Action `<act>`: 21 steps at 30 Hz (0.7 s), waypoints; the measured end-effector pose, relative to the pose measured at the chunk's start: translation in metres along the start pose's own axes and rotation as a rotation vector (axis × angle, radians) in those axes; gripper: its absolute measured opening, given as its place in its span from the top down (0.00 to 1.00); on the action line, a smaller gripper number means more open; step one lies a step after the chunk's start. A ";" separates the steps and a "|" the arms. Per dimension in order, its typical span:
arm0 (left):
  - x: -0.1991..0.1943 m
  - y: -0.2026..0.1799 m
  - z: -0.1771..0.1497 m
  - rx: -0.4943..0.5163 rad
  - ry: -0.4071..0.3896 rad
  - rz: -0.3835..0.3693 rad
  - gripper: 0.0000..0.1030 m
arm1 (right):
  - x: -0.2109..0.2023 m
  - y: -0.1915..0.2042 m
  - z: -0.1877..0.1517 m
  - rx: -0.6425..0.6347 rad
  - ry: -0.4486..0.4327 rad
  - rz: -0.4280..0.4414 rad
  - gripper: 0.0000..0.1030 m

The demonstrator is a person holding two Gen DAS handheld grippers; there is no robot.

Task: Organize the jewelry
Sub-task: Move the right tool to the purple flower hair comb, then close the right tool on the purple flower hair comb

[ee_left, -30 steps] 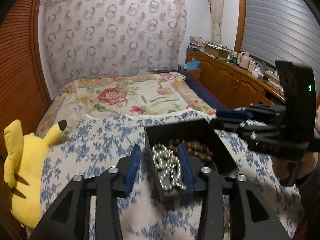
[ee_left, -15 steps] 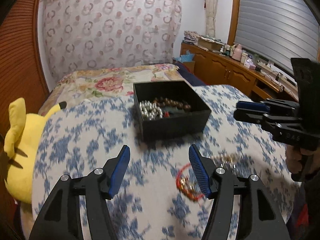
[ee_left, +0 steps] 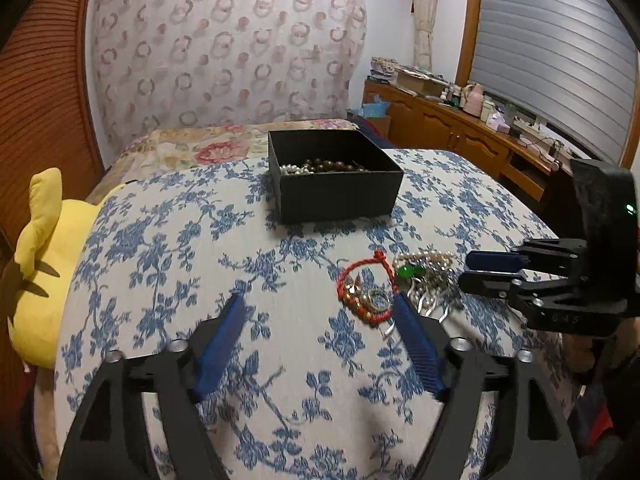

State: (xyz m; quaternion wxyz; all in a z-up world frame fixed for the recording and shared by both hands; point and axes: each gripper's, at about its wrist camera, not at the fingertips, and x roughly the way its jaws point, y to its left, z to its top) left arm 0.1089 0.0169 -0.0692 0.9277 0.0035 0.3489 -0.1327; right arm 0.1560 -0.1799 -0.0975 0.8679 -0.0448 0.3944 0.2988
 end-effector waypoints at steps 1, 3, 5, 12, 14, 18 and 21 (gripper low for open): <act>0.000 0.000 -0.001 0.000 -0.002 0.001 0.18 | 0.002 0.000 0.001 0.005 0.006 -0.006 0.64; -0.001 0.000 -0.003 0.004 0.001 0.008 0.16 | 0.007 0.000 0.002 0.015 0.019 -0.016 0.64; -0.001 -0.001 -0.004 0.010 0.003 0.014 0.12 | 0.011 0.000 0.003 0.025 0.029 -0.029 0.64; 0.004 -0.003 -0.006 0.016 0.017 0.015 0.12 | 0.014 -0.003 0.005 0.051 0.050 0.001 0.79; 0.007 -0.004 -0.006 0.018 0.025 0.016 0.12 | 0.008 -0.002 0.003 0.043 0.036 -0.005 0.79; 0.011 -0.006 -0.005 0.024 0.033 0.013 0.12 | -0.005 -0.002 0.000 0.022 -0.001 -0.042 0.80; 0.013 -0.010 -0.004 0.031 0.036 0.012 0.12 | -0.014 -0.004 -0.002 0.014 -0.033 -0.079 0.80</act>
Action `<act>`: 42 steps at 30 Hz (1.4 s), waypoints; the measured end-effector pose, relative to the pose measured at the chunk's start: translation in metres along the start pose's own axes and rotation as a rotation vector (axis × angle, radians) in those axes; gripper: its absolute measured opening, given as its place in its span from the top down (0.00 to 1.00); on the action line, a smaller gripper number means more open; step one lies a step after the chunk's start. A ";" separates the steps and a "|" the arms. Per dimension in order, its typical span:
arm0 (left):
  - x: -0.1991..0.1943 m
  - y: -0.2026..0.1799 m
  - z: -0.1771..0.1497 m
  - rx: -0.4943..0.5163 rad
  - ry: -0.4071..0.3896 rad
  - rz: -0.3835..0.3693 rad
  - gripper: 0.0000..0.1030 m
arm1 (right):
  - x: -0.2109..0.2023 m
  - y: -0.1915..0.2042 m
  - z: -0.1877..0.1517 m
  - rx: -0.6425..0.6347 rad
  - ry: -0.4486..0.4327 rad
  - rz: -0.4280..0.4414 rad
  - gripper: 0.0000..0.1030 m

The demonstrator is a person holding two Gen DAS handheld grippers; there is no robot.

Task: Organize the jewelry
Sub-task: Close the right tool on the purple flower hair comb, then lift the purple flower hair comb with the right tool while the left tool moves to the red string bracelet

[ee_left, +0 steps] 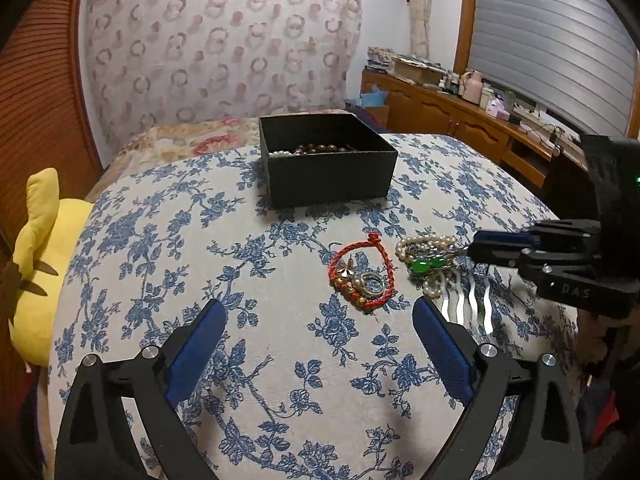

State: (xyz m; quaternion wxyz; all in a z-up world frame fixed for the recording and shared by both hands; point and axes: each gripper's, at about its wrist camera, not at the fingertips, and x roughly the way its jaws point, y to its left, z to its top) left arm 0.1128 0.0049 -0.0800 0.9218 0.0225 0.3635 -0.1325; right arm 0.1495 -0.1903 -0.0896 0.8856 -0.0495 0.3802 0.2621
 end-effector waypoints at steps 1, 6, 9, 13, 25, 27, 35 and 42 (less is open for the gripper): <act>0.001 -0.001 0.001 0.002 0.001 -0.001 0.12 | -0.002 0.000 0.000 -0.004 -0.009 -0.008 0.80; 0.003 -0.008 0.001 0.018 0.007 -0.005 0.12 | -0.004 0.003 0.000 -0.079 -0.022 -0.102 0.80; 0.004 -0.009 0.000 0.022 0.011 -0.006 0.12 | -0.002 0.000 -0.002 -0.090 -0.003 -0.126 0.80; 0.004 -0.009 0.000 0.024 0.013 -0.006 0.12 | 0.004 -0.009 -0.006 -0.059 0.060 -0.064 0.79; 0.003 -0.010 0.000 0.030 0.009 -0.013 0.12 | 0.024 -0.031 0.005 0.034 0.150 0.081 0.66; 0.003 -0.010 0.000 0.028 0.009 -0.013 0.12 | 0.026 -0.031 0.007 0.031 0.159 0.087 0.66; 0.004 -0.010 0.000 0.022 0.010 -0.014 0.12 | 0.023 -0.020 0.005 -0.049 0.134 0.074 0.76; 0.002 -0.008 -0.001 0.018 0.005 -0.013 0.12 | 0.004 0.004 0.009 -0.180 0.017 -0.051 0.77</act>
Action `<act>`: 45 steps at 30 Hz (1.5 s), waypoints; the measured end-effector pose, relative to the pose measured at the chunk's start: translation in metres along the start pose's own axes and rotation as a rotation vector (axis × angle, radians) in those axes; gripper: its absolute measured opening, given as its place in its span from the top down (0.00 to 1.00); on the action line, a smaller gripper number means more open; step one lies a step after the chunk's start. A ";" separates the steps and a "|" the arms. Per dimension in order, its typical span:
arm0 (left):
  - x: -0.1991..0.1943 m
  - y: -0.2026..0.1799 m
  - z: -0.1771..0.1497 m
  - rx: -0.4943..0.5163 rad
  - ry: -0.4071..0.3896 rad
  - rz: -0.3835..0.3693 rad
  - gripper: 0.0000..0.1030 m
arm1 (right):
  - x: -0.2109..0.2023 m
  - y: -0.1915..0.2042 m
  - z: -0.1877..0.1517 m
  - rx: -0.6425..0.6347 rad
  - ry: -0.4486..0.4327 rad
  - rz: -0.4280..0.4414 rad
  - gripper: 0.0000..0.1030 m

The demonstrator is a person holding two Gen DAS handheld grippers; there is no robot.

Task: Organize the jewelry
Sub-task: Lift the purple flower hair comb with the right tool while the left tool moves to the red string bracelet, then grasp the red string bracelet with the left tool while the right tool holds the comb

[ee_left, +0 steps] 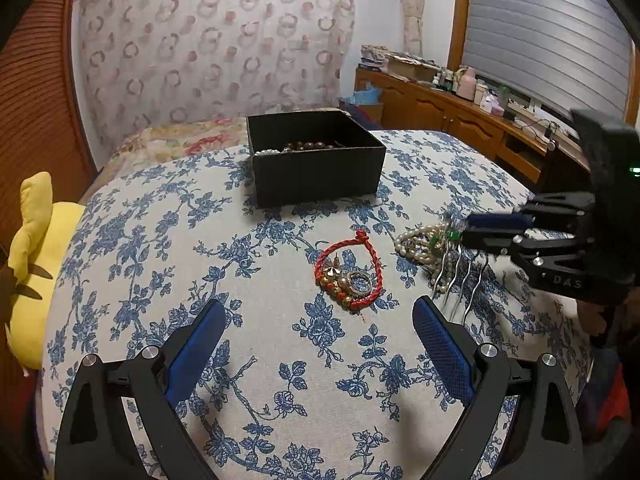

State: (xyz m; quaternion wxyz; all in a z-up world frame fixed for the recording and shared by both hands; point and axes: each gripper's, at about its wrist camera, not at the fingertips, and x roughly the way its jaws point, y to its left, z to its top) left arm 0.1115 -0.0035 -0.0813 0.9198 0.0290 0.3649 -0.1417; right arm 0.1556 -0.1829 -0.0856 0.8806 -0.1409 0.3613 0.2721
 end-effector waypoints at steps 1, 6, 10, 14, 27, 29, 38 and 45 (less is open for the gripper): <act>0.000 0.000 0.000 -0.001 -0.001 -0.001 0.12 | -0.004 0.003 0.003 -0.023 -0.016 -0.027 0.77; -0.001 0.001 0.000 -0.007 -0.006 -0.003 0.12 | -0.011 0.012 0.015 -0.156 -0.042 -0.165 0.77; -0.003 0.003 0.001 -0.015 -0.012 -0.005 0.12 | -0.011 0.014 0.022 -0.236 -0.047 -0.252 0.77; -0.006 0.005 0.002 -0.023 -0.022 -0.011 0.12 | -0.013 0.015 0.029 -0.296 -0.053 -0.320 0.77; -0.006 0.013 0.002 -0.045 -0.030 -0.020 0.12 | -0.008 0.024 0.036 -0.473 -0.019 -0.471 0.77; -0.005 0.014 0.002 -0.047 -0.028 -0.021 0.12 | -0.008 0.022 0.036 -0.457 -0.021 -0.468 0.77; 0.012 0.008 0.011 -0.016 0.013 -0.044 0.15 | -0.025 -0.005 0.044 -0.280 -0.071 -0.458 0.77; 0.042 0.012 0.029 -0.009 0.072 -0.082 0.59 | -0.024 -0.012 0.041 -0.232 -0.073 -0.429 0.77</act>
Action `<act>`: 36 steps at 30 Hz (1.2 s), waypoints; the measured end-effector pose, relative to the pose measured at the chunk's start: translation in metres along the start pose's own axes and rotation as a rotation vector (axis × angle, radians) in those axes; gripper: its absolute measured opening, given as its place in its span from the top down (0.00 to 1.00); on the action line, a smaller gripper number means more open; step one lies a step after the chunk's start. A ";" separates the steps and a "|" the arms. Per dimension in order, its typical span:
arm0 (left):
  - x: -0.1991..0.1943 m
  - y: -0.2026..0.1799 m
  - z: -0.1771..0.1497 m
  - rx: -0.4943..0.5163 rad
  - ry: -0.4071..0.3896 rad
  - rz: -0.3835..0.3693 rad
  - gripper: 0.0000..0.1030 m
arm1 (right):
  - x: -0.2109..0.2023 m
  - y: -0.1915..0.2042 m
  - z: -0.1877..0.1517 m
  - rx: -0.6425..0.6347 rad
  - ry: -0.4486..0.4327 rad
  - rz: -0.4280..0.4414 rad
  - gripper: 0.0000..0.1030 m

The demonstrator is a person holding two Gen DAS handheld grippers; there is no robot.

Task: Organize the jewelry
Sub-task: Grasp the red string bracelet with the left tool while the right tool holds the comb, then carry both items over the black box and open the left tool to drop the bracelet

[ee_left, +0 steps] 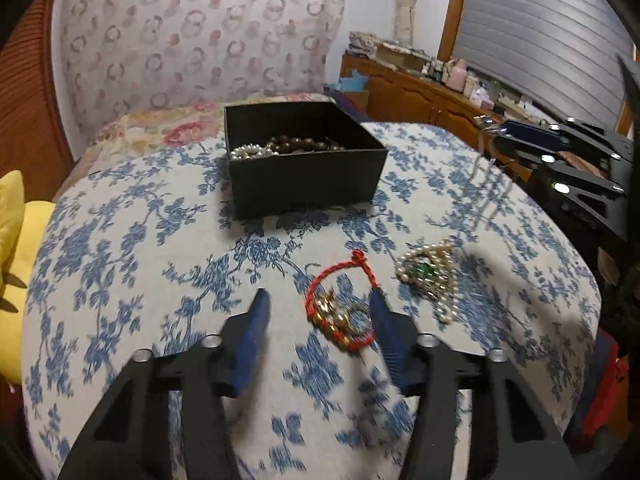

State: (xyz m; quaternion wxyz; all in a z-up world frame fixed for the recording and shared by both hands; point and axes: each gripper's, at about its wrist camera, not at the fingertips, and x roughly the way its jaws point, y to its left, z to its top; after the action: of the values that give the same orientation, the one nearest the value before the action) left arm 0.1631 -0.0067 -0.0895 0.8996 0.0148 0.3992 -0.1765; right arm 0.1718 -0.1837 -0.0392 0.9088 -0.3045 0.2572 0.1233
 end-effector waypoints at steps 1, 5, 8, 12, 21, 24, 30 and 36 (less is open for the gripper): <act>0.006 0.002 0.004 0.000 0.016 -0.005 0.64 | 0.001 0.001 0.000 -0.001 0.001 0.004 0.77; 0.019 0.003 0.016 0.011 0.041 -0.032 0.68 | 0.002 0.004 0.000 -0.004 -0.001 0.014 0.77; 0.029 -0.005 0.025 0.068 0.074 -0.035 0.71 | 0.003 0.006 0.002 -0.004 -0.004 0.024 0.77; 0.043 -0.013 0.032 0.125 0.127 -0.025 0.72 | 0.003 0.009 0.004 0.002 -0.009 0.039 0.77; 0.046 -0.010 0.034 0.142 0.124 -0.031 0.99 | 0.006 0.010 0.004 0.034 -0.012 0.071 0.77; 0.029 -0.006 0.039 0.111 0.066 -0.033 0.99 | 0.010 0.006 0.004 0.082 -0.009 0.107 0.77; -0.008 -0.009 0.060 0.107 -0.039 -0.008 0.99 | 0.016 0.001 0.004 0.138 -0.012 0.134 0.77; -0.036 -0.009 0.085 0.101 -0.121 0.006 0.99 | 0.014 -0.008 0.015 0.174 -0.046 0.150 0.77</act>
State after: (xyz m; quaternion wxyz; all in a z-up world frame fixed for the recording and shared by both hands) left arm 0.1986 -0.0186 -0.0040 0.9207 0.0504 0.3346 -0.1943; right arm 0.1922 -0.1795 -0.0327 0.9257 -0.2015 0.2681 0.1750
